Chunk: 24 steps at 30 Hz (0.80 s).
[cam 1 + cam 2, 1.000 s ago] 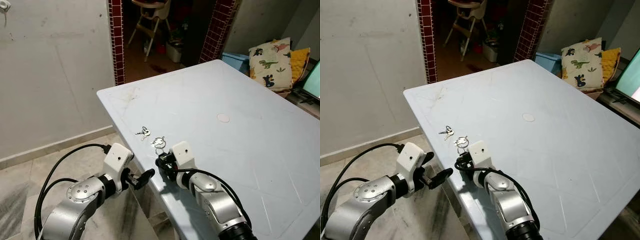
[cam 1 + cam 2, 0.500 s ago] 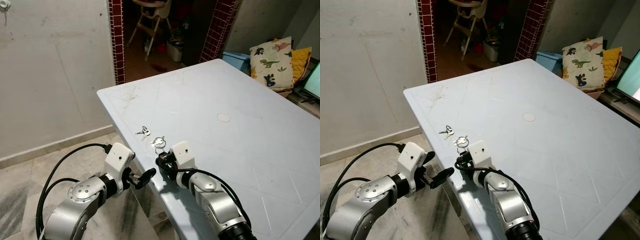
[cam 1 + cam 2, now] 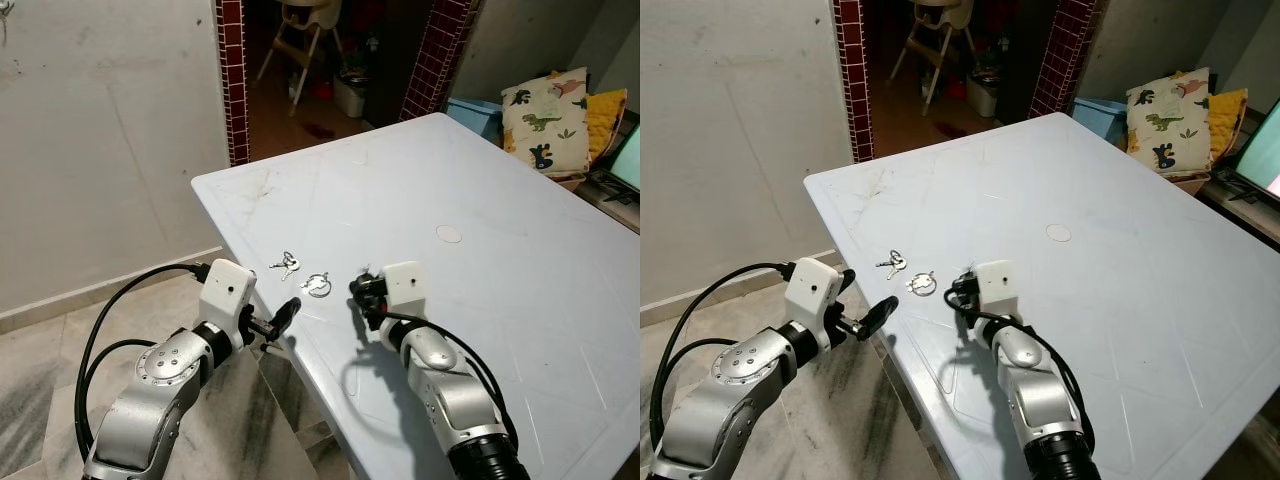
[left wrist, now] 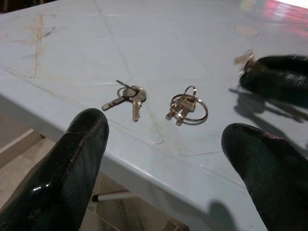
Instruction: Hang keys on a hook
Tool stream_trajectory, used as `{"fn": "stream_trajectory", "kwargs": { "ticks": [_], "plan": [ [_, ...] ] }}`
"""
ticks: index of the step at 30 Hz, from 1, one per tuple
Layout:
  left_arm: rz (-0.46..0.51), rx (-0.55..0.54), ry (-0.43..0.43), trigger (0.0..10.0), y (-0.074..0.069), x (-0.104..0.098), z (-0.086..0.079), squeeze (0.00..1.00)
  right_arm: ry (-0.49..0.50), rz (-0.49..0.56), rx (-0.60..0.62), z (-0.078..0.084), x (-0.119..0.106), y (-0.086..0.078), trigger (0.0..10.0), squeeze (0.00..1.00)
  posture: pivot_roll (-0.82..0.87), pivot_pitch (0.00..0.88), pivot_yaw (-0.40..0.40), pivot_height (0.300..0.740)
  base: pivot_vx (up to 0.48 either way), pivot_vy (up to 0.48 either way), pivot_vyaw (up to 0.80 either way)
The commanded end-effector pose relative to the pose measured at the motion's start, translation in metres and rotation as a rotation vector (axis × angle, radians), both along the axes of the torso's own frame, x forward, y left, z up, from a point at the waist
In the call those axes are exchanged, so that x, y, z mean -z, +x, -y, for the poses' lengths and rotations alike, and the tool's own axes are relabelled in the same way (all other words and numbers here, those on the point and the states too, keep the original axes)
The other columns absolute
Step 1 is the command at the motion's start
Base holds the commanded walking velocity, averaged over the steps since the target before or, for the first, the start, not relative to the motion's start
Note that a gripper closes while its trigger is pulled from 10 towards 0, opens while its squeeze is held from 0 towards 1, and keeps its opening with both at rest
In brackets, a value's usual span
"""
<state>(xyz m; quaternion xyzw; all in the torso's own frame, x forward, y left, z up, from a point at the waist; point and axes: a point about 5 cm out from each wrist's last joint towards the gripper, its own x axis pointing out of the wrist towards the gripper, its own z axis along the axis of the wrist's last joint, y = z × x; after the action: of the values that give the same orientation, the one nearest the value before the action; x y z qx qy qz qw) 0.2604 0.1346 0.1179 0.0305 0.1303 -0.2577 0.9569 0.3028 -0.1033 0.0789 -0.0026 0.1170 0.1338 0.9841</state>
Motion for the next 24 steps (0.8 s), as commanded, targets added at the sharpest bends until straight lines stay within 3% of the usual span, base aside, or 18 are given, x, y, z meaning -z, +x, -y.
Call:
{"fn": "stream_trajectory", "kwargs": {
  "ticks": [1,11,16,17,19,20,21,24],
  "plan": [
    [0.014,-0.005,0.002,10.0,0.002,-0.001,0.001,0.00,0.021,0.032,0.056,0.010,-0.007,0.005,0.0,0.00,0.13,0.000,-0.114,0.740,0.000,0.000,0.00],
    [0.026,-0.021,0.004,10.0,0.004,-0.001,0.000,0.00,0.054,0.096,0.122,0.025,-0.017,0.007,0.0,0.00,0.13,0.000,-0.110,0.740,0.000,0.000,0.00],
    [0.044,-0.061,0.016,10.0,0.008,-0.002,-0.001,0.00,0.133,0.143,0.074,0.024,-0.029,0.000,0.0,0.00,0.12,0.000,-0.109,0.740,0.000,0.000,0.00],
    [0.053,-0.076,0.020,10.0,0.010,-0.002,-0.002,0.00,0.157,0.156,0.046,0.022,-0.033,-0.003,1.7,0.00,0.12,0.000,-0.109,0.740,0.000,0.000,0.00],
    [0.062,-0.105,0.028,10.0,0.012,-0.002,-0.004,0.00,0.180,0.170,0.003,0.019,-0.038,-0.010,8.6,0.00,0.12,0.000,-0.110,0.740,0.000,0.000,0.00],
    [0.066,-0.118,0.032,10.0,0.012,-0.002,-0.005,0.00,0.188,0.175,-0.016,0.018,-0.040,-0.013,8.6,0.00,0.11,0.000,-0.110,0.740,0.000,0.000,0.00],
    [0.070,-0.134,0.032,10.0,0.013,-0.003,-0.006,0.00,0.200,0.176,-0.034,0.017,-0.041,-0.017,10.0,0.00,0.11,0.000,-0.110,0.740,0.000,0.000,0.00],
    [0.077,-0.170,0.039,10.0,0.015,-0.003,-0.009,0.00,0.220,0.173,-0.068,0.015,-0.043,-0.024,10.0,0.00,0.11,0.000,-0.109,0.740,0.000,0.000,0.00]
  ]
}}
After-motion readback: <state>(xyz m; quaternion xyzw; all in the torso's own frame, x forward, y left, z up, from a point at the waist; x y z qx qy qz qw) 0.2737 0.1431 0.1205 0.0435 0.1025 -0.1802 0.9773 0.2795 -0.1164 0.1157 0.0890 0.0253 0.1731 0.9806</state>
